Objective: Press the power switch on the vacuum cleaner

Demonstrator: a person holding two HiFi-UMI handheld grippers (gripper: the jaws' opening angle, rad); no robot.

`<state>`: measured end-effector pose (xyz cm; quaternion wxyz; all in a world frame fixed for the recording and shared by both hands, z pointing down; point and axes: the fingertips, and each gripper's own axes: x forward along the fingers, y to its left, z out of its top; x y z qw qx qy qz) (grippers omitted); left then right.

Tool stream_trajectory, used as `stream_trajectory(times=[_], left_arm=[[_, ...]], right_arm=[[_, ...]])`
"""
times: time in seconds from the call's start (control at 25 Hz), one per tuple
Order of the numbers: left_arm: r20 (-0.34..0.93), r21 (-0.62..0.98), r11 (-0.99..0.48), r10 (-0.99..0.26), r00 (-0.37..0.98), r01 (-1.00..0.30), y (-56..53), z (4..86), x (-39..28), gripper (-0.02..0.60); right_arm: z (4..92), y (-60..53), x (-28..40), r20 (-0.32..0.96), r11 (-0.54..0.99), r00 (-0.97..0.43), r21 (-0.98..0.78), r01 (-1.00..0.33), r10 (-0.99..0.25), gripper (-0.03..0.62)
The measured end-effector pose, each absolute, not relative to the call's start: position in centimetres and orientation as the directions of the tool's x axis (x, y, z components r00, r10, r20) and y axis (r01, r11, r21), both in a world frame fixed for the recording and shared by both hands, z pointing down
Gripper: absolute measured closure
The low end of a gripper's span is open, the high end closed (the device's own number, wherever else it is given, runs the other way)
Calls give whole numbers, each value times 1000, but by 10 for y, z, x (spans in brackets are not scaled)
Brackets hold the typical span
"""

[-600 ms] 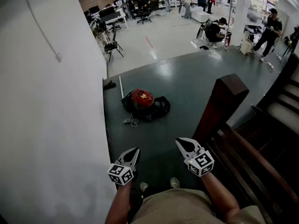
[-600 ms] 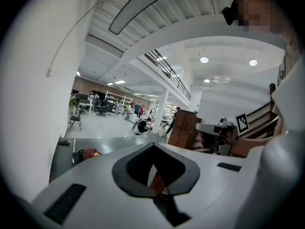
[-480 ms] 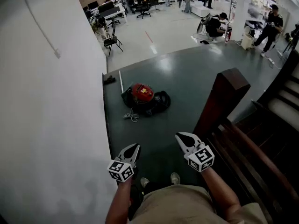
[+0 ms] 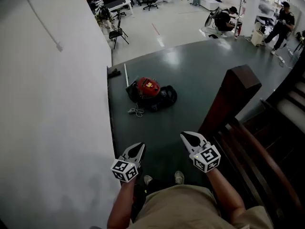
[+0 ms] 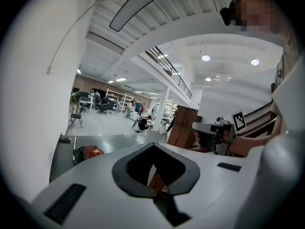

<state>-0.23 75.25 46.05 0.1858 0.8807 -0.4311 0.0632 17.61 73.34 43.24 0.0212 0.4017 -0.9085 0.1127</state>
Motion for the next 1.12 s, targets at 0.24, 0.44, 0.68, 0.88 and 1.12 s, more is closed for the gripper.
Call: stream_trajectory(times=[0.24,0.44,0.68,0.88,1.12], left_arm=[[288,267,-537,-748,598,-800,753,462,-6,577],[300,260,-520,-757,580,-813,739,462,-22,577],[314,286,-517,-745,588,-807,696,477,-53,577],[285,313,-574,-704,651,-757,646,476,-58,577],[260,305,-647,-649,715,-699,571,468,-71,577]], right_arm=[[443,725,170,135,675,-705,-214,-706,-696,582],[454,701,162,147,675,-712,-235,-699,-687,582],[467,660,133,175,651,-696,-257,-715,-696,582],[465,619,120,205,612,-666,-270,-743,-717,582],[450,549,106,211,561,-607,-238,-792,-767,582]])
